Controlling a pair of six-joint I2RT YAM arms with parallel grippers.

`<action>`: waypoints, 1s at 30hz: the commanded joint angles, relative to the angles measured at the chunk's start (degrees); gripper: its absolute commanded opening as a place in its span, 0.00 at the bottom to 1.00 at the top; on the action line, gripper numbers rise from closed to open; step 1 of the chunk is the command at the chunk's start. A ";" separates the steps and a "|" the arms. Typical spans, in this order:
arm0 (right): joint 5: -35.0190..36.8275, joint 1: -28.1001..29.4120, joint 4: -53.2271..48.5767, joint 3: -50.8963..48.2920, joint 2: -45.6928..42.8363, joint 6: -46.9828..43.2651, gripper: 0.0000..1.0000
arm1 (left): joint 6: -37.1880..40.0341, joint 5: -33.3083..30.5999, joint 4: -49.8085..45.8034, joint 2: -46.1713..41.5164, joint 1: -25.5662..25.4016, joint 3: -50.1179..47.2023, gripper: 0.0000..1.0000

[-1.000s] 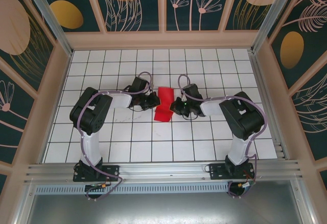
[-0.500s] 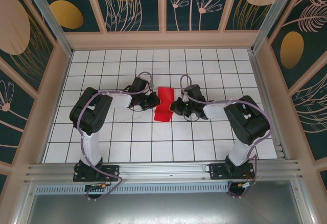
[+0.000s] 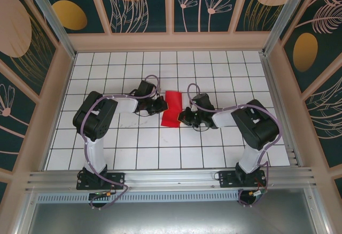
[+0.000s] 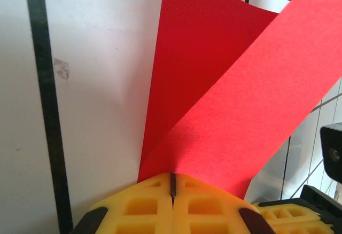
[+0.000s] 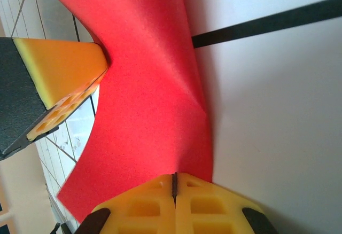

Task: Fold a paper plane with a square sheet of paper (pick it up from the middle)
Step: Fold the square sheet of paper in half at the center of the table.

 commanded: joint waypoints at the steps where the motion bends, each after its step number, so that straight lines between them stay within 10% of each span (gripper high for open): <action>1: 0.78 0.35 -1.31 -1.33 -0.88 0.16 0.00 | 1.57 -3.32 -5.37 1.69 -0.49 -2.03 0.00; 30: -2.62 3.70 -1.14 -1.02 -5.76 1.14 0.00 | 1.49 -3.16 -5.52 1.83 -0.49 -1.76 0.00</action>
